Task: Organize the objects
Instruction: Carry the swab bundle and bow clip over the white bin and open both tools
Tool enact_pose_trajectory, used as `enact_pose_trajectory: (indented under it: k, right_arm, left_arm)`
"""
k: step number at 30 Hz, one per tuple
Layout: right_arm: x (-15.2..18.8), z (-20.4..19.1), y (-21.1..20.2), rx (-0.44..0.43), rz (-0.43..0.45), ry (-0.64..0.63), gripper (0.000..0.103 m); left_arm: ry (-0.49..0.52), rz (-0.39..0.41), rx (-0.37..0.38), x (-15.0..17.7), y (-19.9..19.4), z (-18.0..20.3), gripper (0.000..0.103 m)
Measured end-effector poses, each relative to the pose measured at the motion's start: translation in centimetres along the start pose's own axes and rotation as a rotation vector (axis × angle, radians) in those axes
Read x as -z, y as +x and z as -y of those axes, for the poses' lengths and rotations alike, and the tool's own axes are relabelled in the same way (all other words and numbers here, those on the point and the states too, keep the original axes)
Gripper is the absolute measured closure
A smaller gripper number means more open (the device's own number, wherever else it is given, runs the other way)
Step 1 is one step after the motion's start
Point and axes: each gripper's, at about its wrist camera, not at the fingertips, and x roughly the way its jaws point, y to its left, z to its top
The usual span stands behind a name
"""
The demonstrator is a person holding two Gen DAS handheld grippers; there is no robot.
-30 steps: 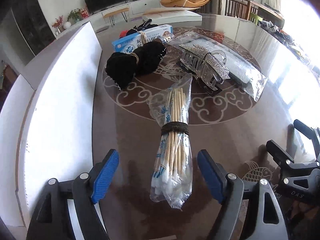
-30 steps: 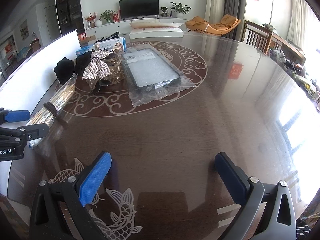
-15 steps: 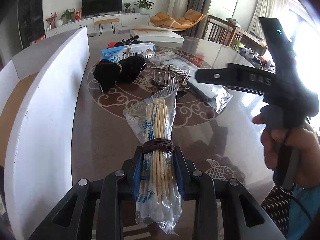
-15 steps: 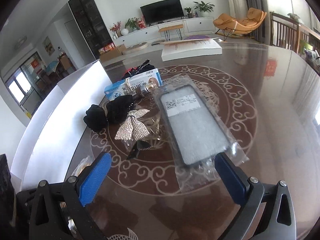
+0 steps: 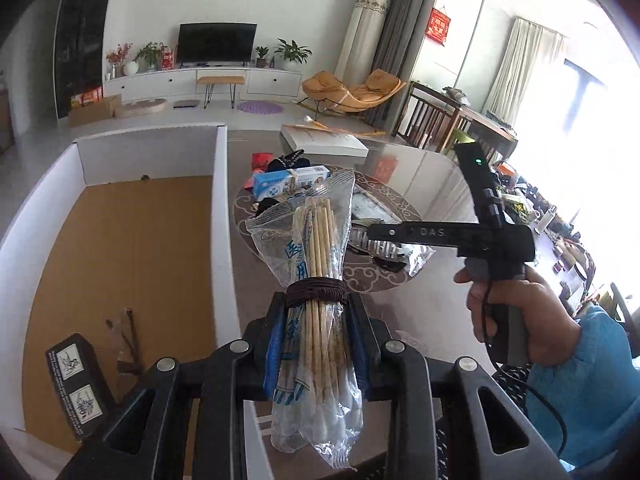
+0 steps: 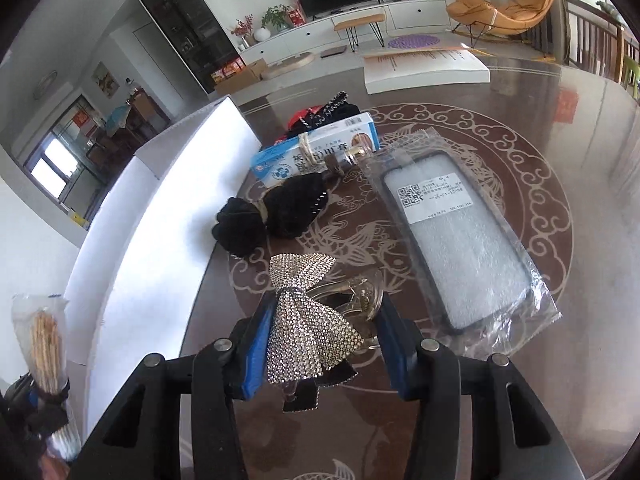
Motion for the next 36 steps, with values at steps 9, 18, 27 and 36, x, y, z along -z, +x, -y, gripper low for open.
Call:
enact_pose_trajectory:
  k: [9,18,27,36]
  right_arm:
    - [2.0,-17.7,-3.6,-0.329,0.040,-0.200,0.054]
    - [4.9,-21.1,0.0,-0.281,0.001,-0.251,0.028]
    - [6.0,-7.9,-4.8,0.162,0.233,-0.163,0.000]
    - [12.3,4.0,-2.8,0.417,0.073,-0.069,0.000]
  left_arm:
    - [-0.140,-0.004,-0.295,-0.2,-3.7,-12.9,0.074]
    - [-0.225,-0.032,-0.418,2.7,-2.9,-15.0,0.024]
    - [0.018,-0.004,-0.090,-0.1,0.0,-0.9,0.022]
    - [0.107,-0.138,0.108,2.5,8.6,11.1,0.004]
